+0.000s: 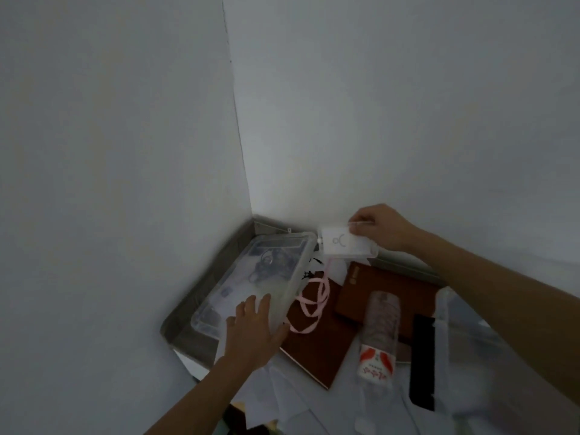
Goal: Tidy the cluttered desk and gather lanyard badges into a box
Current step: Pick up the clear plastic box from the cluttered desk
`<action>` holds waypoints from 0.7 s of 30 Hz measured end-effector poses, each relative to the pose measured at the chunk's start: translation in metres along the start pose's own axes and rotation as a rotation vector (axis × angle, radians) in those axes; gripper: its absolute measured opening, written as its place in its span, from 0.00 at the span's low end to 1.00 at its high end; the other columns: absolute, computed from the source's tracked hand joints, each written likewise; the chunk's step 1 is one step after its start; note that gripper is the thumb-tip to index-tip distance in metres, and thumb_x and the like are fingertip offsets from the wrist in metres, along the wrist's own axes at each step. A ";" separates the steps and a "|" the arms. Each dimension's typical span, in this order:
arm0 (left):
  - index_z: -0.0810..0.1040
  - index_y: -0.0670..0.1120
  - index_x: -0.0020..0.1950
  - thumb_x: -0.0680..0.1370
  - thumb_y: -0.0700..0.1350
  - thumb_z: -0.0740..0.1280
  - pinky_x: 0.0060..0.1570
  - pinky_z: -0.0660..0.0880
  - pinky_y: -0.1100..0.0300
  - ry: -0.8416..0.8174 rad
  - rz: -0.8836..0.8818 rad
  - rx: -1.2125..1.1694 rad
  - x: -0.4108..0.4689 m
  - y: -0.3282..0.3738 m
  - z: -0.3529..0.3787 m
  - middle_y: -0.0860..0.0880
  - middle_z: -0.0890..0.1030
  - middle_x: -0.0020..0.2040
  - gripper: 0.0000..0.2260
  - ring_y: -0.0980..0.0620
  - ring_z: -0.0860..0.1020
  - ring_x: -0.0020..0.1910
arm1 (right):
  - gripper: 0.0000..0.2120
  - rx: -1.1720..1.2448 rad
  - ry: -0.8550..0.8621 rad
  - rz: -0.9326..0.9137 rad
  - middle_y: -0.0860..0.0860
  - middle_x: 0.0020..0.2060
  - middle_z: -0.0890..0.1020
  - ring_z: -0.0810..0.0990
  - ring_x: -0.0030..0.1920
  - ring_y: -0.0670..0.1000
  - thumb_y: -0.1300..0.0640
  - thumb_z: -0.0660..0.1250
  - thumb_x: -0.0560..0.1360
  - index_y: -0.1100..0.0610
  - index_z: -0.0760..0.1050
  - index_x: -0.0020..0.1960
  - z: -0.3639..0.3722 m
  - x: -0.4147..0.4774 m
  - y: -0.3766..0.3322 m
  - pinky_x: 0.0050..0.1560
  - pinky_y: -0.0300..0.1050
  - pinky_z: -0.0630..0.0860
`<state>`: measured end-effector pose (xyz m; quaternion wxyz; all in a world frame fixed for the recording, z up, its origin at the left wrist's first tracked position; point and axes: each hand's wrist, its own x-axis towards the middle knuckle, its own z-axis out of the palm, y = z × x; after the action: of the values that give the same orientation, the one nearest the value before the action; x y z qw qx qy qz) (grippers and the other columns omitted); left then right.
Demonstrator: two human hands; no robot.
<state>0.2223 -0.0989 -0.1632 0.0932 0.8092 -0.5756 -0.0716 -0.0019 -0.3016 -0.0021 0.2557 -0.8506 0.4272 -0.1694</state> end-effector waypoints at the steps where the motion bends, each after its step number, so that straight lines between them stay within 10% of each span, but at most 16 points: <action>1: 0.55 0.52 0.77 0.76 0.69 0.53 0.68 0.62 0.46 -0.005 -0.006 0.006 0.001 0.004 -0.003 0.46 0.59 0.76 0.35 0.46 0.60 0.73 | 0.06 0.062 0.023 0.013 0.48 0.44 0.80 0.78 0.43 0.46 0.57 0.67 0.77 0.56 0.80 0.51 -0.012 -0.006 -0.005 0.35 0.32 0.69; 11: 0.60 0.50 0.76 0.66 0.59 0.77 0.65 0.63 0.58 0.004 0.212 -0.758 0.027 0.132 -0.071 0.57 0.65 0.68 0.44 0.57 0.64 0.67 | 0.07 0.740 0.063 0.236 0.51 0.39 0.86 0.78 0.38 0.51 0.59 0.66 0.74 0.57 0.83 0.44 -0.100 -0.079 -0.024 0.26 0.37 0.71; 14: 0.79 0.51 0.51 0.76 0.46 0.70 0.40 0.70 0.74 -0.065 0.164 -0.873 0.025 0.170 -0.078 0.56 0.78 0.45 0.05 0.55 0.76 0.46 | 0.07 0.871 0.051 0.246 0.52 0.39 0.85 0.77 0.31 0.46 0.59 0.66 0.73 0.59 0.83 0.44 -0.129 -0.110 -0.011 0.26 0.37 0.69; 18: 0.77 0.39 0.37 0.81 0.41 0.58 0.21 0.69 0.70 -0.152 -0.149 -1.244 0.022 0.211 -0.099 0.47 0.79 0.30 0.16 0.51 0.77 0.29 | 0.10 1.032 0.123 0.201 0.52 0.35 0.82 0.74 0.29 0.47 0.58 0.64 0.71 0.56 0.85 0.40 -0.180 -0.161 0.026 0.23 0.37 0.66; 21: 0.75 0.39 0.45 0.83 0.44 0.51 0.42 0.78 0.58 -0.295 -0.258 -1.615 0.021 0.236 -0.135 0.41 0.82 0.42 0.16 0.46 0.82 0.39 | 0.11 0.971 0.232 0.254 0.50 0.34 0.83 0.74 0.32 0.48 0.58 0.64 0.72 0.55 0.85 0.37 -0.204 -0.194 0.056 0.23 0.37 0.67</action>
<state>0.0420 -0.1849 0.0227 0.5601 0.5352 -0.2559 -0.5782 -0.2535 -0.2310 0.1178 0.5907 -0.5506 0.4248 -0.4092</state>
